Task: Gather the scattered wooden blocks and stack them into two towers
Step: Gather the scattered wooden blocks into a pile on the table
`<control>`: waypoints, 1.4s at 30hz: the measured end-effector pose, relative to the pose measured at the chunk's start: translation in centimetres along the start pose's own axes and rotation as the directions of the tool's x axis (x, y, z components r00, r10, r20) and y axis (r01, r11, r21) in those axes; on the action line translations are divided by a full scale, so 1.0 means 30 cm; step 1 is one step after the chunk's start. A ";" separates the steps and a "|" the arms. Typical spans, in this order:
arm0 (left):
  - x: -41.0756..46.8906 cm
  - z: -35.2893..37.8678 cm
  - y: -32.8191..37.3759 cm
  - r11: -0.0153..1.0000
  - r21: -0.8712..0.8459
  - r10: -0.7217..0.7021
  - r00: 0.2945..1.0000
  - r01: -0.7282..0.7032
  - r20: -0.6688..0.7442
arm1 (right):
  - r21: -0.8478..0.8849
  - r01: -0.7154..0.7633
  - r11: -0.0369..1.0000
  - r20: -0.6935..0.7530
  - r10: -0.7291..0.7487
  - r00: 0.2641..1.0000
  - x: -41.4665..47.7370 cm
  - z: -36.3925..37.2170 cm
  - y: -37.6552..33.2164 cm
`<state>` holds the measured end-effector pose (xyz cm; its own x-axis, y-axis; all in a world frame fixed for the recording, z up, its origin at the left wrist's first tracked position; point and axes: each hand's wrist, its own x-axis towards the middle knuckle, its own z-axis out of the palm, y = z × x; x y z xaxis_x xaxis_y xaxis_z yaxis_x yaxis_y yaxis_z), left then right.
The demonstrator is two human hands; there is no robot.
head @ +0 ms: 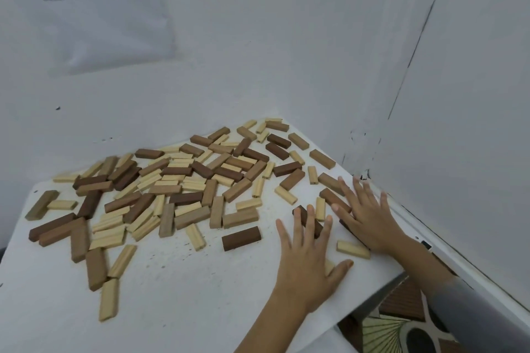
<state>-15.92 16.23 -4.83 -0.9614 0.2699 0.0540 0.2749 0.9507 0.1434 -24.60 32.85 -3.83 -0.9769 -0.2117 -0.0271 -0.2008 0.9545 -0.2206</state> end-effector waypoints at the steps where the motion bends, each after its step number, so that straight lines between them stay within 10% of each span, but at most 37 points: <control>1: 0.005 0.001 -0.008 1.000 0.003 0.006 1.000 -0.006 -0.010 | 0.008 0.006 1.000 0.002 -0.006 1.000 0.013 0.003 -0.002; 32: 0.123 -0.020 -0.312 0.991 -0.066 -0.120 0.990 0.115 -0.079 | 0.052 0.213 0.976 -0.014 -0.212 0.977 0.276 0.066 -0.261; 37: 0.133 -0.069 -0.310 0.983 -0.148 -0.123 0.988 0.109 -0.094 | 0.335 0.171 0.927 0.009 -0.184 0.983 0.286 0.051 -0.265; 42: 0.111 -0.120 -0.310 0.910 -0.395 -0.164 0.984 0.123 -0.070 | 0.773 0.094 0.628 -0.071 -0.061 0.996 0.189 -0.055 -0.233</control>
<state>-21.64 7.75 -2.43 -0.9902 0.0991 0.0988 0.1366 0.8386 0.5273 -28.84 25.31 -0.83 -0.9656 -0.2542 0.0556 -0.1614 0.4174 -0.8943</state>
